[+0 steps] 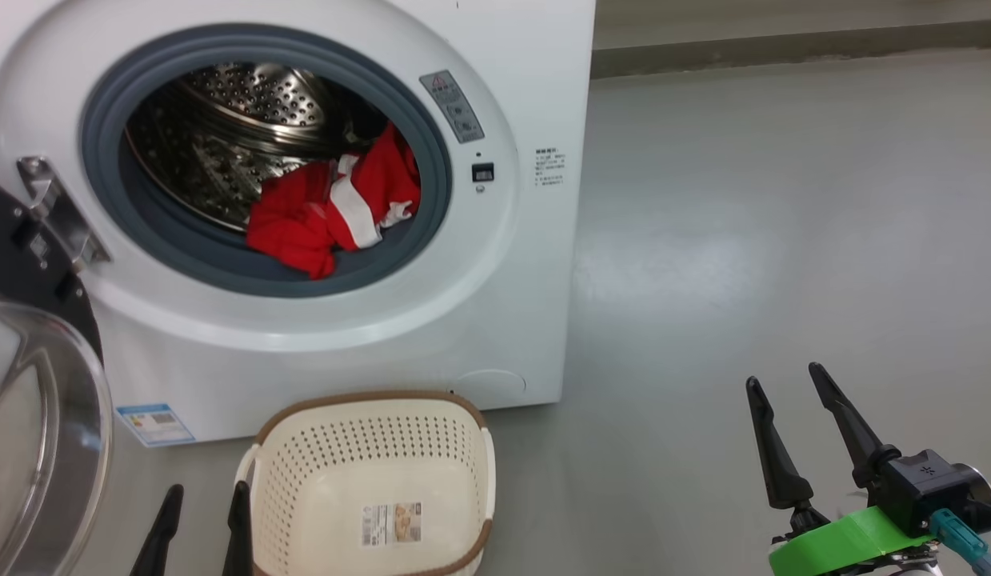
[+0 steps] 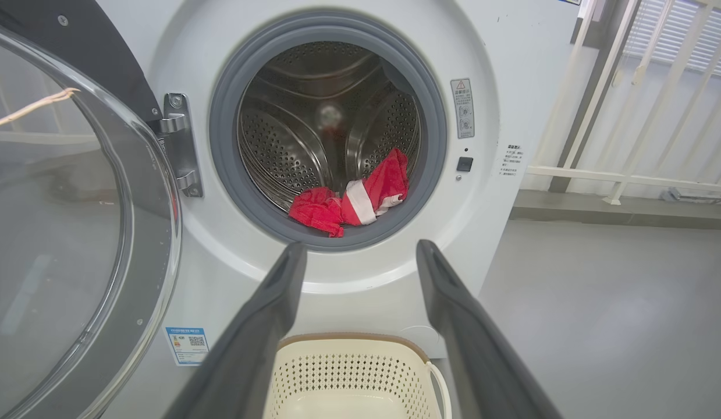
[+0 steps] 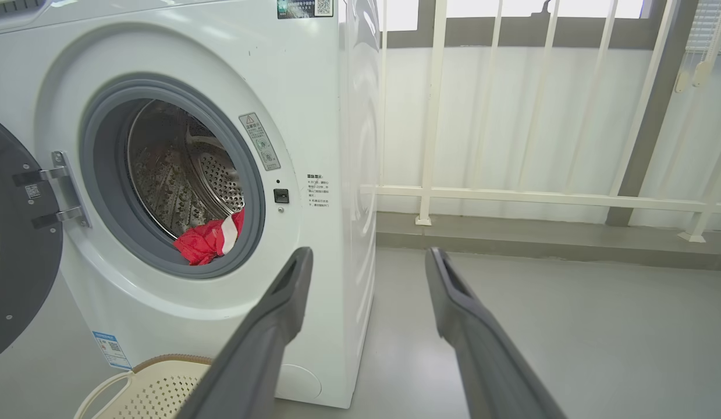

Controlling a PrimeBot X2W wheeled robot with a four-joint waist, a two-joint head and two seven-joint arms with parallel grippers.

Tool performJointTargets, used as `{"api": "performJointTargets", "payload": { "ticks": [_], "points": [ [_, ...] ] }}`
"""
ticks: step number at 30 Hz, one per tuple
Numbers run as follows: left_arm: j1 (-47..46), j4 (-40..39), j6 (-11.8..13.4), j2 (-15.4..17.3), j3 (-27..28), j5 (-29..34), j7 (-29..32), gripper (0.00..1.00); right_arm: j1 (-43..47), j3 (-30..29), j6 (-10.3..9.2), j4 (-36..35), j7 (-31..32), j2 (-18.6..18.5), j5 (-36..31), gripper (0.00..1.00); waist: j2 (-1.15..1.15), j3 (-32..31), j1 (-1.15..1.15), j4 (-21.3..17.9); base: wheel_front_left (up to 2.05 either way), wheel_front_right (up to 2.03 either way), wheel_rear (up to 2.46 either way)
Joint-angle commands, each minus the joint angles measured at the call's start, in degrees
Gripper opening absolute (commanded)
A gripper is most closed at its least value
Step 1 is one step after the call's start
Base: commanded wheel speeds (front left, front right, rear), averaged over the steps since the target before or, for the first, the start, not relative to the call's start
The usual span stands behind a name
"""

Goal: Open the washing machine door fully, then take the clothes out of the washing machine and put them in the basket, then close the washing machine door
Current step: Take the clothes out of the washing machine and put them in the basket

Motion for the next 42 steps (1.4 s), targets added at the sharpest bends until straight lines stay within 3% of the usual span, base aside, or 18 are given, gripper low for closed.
{"api": "performJointTargets", "payload": {
  "ticks": [1, 13, 42],
  "points": [
    [-1.2, -1.5, 0.4, 0.8, 1.7, -0.1, -0.7, 1.0, -1.3, 1.7, 0.36, -1.3, -0.4, -0.2, -0.6, 1.0, 0.0, 0.0, 0.0, 0.1, 2.07, -2.07, 0.0],
    [-1.0, -1.6, 1.0, 0.5, 2.1, -0.9, -0.7, 1.0, -1.2, 2.0, 0.36, -1.0, -0.4, -0.2, -0.5, 1.0, 0.0, 0.0, 0.0, 0.2, 1.18, -1.18, 0.0],
    [-3.4, -0.3, 0.4, -0.4, 2.9, -2.2, -0.7, 1.0, -1.9, 3.4, 0.36, -1.0, -0.4, -0.2, -0.8, 1.0, 0.0, 1.4, 0.0, 2.1, 0.02, -0.02, 0.0]
  ]
}}
